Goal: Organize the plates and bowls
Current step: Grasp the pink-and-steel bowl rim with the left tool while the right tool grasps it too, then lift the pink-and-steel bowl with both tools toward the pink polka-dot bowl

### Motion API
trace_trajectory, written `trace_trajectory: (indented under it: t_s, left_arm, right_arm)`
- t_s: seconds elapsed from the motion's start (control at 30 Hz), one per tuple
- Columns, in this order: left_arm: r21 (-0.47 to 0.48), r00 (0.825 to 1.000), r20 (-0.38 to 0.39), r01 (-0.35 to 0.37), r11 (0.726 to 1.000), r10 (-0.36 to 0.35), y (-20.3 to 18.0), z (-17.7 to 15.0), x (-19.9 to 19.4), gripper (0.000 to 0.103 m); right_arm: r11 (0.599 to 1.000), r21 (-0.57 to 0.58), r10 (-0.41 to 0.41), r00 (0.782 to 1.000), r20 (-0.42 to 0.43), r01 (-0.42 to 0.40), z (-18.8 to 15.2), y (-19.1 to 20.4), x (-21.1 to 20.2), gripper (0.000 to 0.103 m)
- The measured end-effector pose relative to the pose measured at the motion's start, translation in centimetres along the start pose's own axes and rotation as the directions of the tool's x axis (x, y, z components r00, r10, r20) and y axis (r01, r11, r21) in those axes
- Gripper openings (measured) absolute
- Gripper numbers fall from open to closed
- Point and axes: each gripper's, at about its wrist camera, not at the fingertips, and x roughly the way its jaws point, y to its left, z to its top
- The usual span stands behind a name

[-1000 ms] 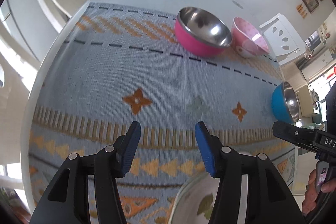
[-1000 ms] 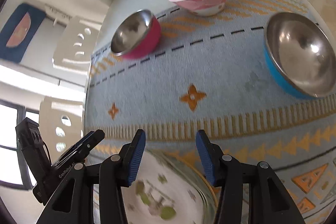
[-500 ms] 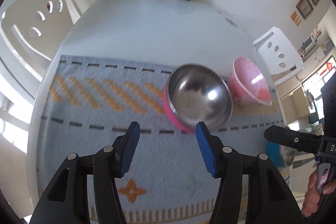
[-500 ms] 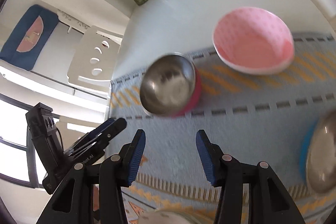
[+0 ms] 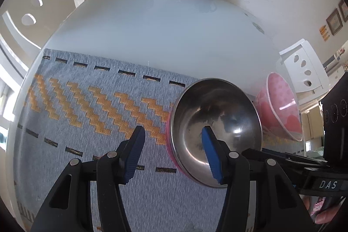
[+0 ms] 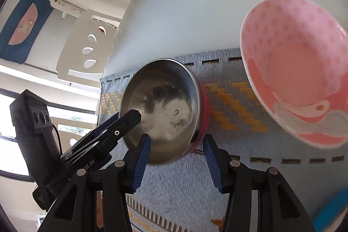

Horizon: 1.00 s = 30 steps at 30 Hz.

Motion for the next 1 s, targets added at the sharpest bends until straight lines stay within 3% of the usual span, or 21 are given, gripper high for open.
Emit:
trace_trajectory:
  t_s: [0.13,0.2,0.27,0.43,0.57,0.77,1.0]
  left_arm:
    - [0.014,1.0,0.012,-0.023,1.0,0.023,-0.5,0.2,0.4,0.046]
    - [0.015,1.0,0.006,-0.021,1.0,0.021,-0.6,0.3,0.7,0.033]
    - [0.018,1.0,0.0,-0.014,1.0,0.014,-0.8,0.3,1.1,0.027]
    - [0.022,0.999,0.001,-0.039,0.999,0.039,-1.1,0.3,1.6,0.022]
    - [-0.006,0.999,-0.007,-0.047,0.999,0.047,-0.6,0.4,2.2,0.013]
    - [-0.015,0.998,-0.015,-0.056,0.998,0.056,-0.3,0.3,2.7,0.011]
    - [-0.023,0.999,-0.013,-0.052,0.998,0.052,-0.3,0.3,2.7,0.009]
  right_arm:
    - [1.0,-0.003,-0.007,1.0,0.008,0.007,0.4,-0.5,0.5,0.049]
    - [0.999,-0.017,-0.041,0.999,0.019,0.041,0.6,-0.5,0.6,0.049]
    - [0.997,-0.029,-0.073,0.997,0.026,0.073,0.7,-0.5,0.6,0.049]
    - [0.996,-0.027,-0.086,0.996,0.03,0.087,1.2,-1.0,0.8,0.048]
    - [0.996,-0.004,-0.088,0.996,0.012,0.088,1.3,-1.6,1.3,0.034]
    - [0.996,-0.025,-0.085,0.996,0.009,0.085,1.4,-1.3,1.8,0.027]
    - [0.995,-0.033,-0.093,0.996,0.017,0.094,1.3,-1.2,1.8,0.027]
